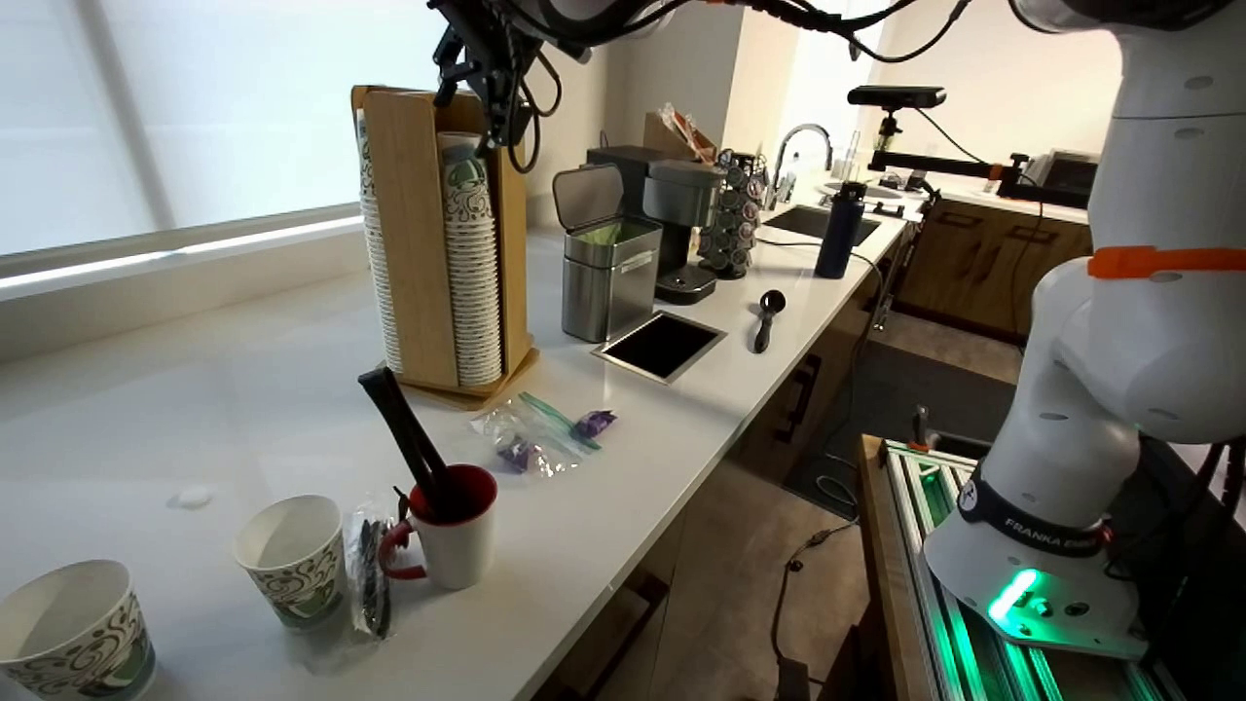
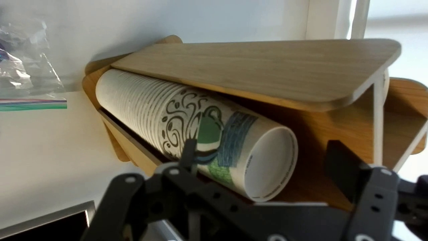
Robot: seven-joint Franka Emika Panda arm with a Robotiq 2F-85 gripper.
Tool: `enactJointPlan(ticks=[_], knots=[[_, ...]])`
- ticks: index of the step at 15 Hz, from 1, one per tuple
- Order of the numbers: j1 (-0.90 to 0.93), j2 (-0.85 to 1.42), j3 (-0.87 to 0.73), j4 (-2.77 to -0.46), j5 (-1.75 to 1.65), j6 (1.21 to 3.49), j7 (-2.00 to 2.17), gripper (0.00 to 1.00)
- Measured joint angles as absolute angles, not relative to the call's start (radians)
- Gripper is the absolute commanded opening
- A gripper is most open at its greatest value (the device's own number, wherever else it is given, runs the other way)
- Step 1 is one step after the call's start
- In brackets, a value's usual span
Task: Put one cup on the countertop
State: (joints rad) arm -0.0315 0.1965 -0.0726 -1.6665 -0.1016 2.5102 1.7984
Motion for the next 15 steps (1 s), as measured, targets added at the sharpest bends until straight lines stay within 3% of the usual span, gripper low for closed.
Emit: enactJointPlan(ticks=[2, 6, 12, 14, 15], knots=[[-0.028, 0.207, -0.081, -1.659, -0.102, 2.510, 1.813, 0.70], [-0.013, 0.205, -0.102, -1.662, -0.111, 2.510, 1.851, 0.68], [-0.003, 0.189, -0.114, -1.689, -0.120, 2.510, 1.869, 0.15], [0.000, 0.176, -0.114, -1.706, -0.122, 2.510, 1.869, 0.02], [0.002, 0.167, -0.114, -1.715, -0.123, 2.510, 1.869, 0.00]])
